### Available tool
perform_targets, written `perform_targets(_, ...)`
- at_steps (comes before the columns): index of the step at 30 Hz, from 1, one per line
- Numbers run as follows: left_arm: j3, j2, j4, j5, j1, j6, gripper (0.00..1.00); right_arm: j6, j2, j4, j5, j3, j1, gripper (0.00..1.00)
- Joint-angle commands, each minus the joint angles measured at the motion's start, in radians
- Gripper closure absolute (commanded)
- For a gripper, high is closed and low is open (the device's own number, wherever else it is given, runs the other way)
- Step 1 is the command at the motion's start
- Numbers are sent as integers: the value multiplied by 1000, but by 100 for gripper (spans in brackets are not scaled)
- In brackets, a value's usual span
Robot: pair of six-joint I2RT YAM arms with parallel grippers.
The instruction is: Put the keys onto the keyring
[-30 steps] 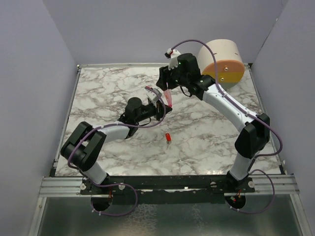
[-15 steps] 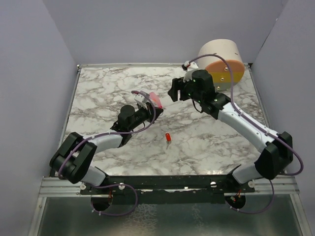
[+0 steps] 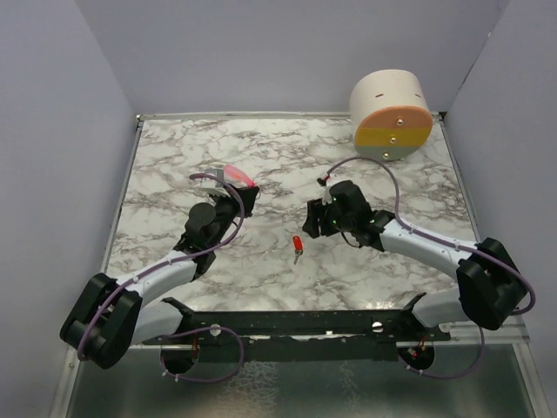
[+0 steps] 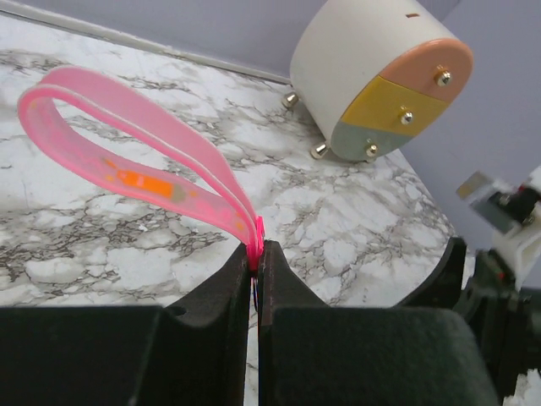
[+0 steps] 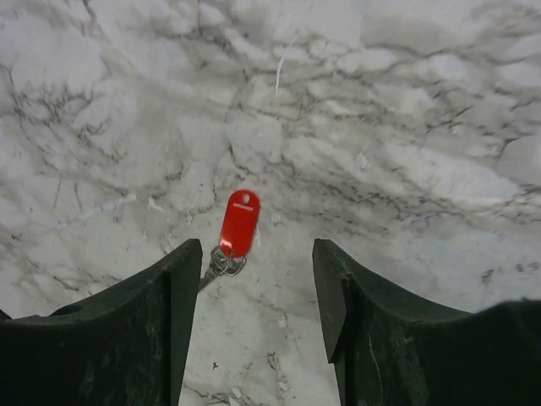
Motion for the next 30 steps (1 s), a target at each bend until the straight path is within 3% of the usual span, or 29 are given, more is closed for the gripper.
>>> perform_targets(1, -12, -46, -21, -67, 1, -8, 100, 62, 46, 89, -63, -56, 42, 45)
perform_targets(13, -29, -89, -49, -106, 2, 9, 100, 194, 106, 235, -148, -166, 86, 54)
perform_targets(30, -41, -110, -59, -121, 2, 26, 100, 242, 188, 239, -127, -145, 106, 59)
